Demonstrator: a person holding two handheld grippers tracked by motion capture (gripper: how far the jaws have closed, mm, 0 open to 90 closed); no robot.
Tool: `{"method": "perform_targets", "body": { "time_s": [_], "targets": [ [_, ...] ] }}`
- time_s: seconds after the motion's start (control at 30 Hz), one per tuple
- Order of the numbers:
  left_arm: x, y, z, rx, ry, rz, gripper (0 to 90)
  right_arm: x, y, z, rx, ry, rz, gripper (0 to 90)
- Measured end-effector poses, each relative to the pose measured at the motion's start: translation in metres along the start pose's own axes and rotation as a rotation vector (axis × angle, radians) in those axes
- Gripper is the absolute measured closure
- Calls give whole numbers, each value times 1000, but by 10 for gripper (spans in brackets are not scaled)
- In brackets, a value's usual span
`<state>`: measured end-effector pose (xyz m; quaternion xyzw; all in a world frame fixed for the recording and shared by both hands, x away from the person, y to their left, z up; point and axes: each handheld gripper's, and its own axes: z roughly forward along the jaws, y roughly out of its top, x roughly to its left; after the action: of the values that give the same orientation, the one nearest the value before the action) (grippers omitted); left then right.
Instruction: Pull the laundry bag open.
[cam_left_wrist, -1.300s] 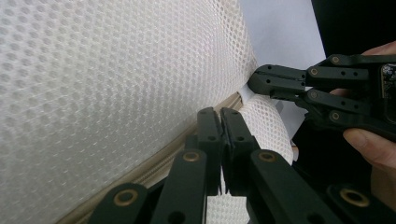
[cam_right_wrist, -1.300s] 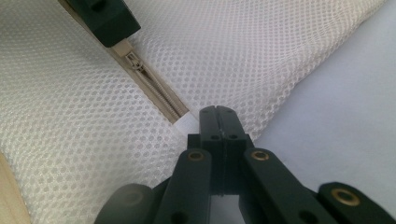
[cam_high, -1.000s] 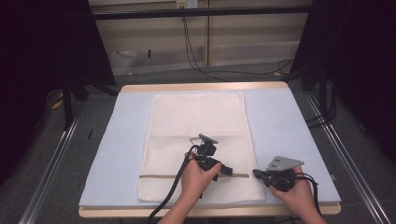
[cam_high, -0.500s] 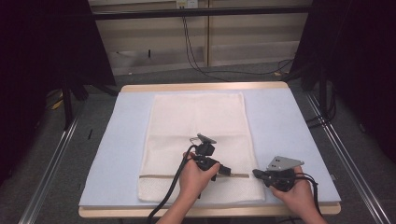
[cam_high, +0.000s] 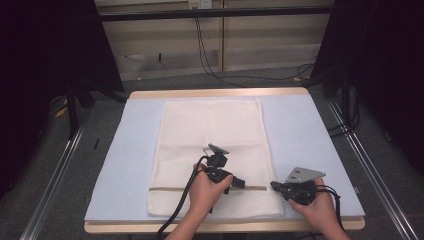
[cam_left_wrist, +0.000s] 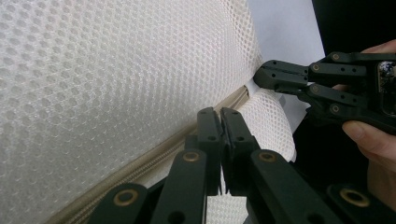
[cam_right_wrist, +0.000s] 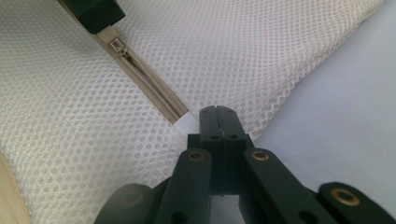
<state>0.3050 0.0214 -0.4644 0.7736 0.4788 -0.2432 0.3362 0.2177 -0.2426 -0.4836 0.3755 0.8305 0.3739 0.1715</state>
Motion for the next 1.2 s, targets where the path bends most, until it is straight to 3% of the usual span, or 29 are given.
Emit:
{"method": "perform_targets", "body": {
  "time_s": [0.17, 0.2, 0.33, 1.2],
  "targets": [
    [-1, 0, 0, -6, 3, -10, 877, 0, 0, 0, 0, 0, -1, 900],
    [-1, -1, -1, -10, 35, -2, 877, 0, 0, 0, 1, 0, -2, 900],
    [0, -1, -2, -4, 14, -7, 877, 0, 0, 0, 0, 0, -1, 900],
    [7, -3, -8, -7, 6, -25, 877, 0, 0, 0, -1, 5, 4, 900]
  ]
}}
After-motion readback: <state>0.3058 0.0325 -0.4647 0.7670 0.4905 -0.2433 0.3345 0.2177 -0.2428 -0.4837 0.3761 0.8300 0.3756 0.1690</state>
